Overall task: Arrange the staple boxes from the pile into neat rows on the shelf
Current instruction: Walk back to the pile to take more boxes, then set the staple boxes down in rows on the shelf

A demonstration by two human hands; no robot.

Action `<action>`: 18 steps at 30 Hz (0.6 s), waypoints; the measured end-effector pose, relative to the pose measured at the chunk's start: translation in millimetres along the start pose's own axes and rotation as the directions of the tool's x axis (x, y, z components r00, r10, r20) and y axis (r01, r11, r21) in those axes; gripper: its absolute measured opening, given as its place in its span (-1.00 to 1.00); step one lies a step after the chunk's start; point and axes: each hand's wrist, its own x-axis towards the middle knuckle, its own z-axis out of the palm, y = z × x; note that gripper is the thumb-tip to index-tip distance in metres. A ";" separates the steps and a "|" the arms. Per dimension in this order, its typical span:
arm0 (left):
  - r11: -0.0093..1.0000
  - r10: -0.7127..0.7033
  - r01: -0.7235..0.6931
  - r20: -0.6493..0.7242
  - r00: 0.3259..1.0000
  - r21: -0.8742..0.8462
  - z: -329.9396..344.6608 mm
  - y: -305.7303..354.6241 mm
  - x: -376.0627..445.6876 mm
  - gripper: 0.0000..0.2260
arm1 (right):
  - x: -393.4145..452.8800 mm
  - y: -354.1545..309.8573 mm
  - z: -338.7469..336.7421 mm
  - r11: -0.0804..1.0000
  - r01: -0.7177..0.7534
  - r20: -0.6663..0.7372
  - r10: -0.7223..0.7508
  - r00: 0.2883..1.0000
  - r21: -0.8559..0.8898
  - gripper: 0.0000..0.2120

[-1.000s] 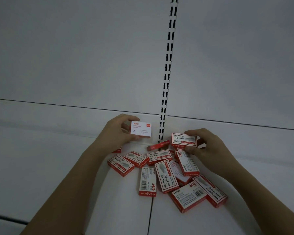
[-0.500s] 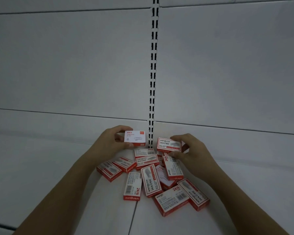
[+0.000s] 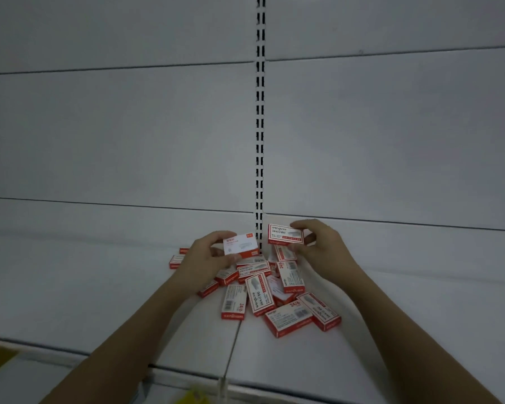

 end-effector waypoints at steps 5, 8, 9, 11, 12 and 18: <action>0.997 -0.014 0.015 0.017 1.000 -0.069 -21.6 7.8 -19.5 -0.65 | -20.3 -31.2 -2.9 0.999 -0.022 -0.044 0.020 0.999 -0.043 -0.64; 0.998 0.027 -0.022 0.077 0.997 -0.067 -26.6 16.1 -27.2 -0.68 | -44.6 -45.1 -7.5 0.994 -0.050 -0.036 0.047 0.998 -0.096 -0.64; 0.996 0.050 -0.041 0.103 0.993 -0.083 -24.6 19.1 -29.3 -0.68 | -53.1 -48.4 -11.1 0.992 -0.062 -0.049 0.057 0.997 -0.109 -0.63; 0.988 0.093 -0.071 0.156 0.983 -0.139 -14.3 23.8 -35.1 -0.69 | -72.4 -52.9 -21.0 0.988 -0.102 -0.107 0.090 0.990 -0.113 -0.64; 0.983 0.113 -0.082 0.185 0.976 -0.165 -6.6 26.3 -38.6 -0.69 | -82.8 -54.2 -26.9 0.986 -0.126 -0.144 0.110 0.983 -0.105 -0.65; 0.966 0.174 -0.092 0.341 0.924 -0.242 52.2 57.2 -62.3 -0.66 | -153.3 -52.6 -84.0 0.950 -0.267 -0.285 0.215 0.934 -0.160 -0.65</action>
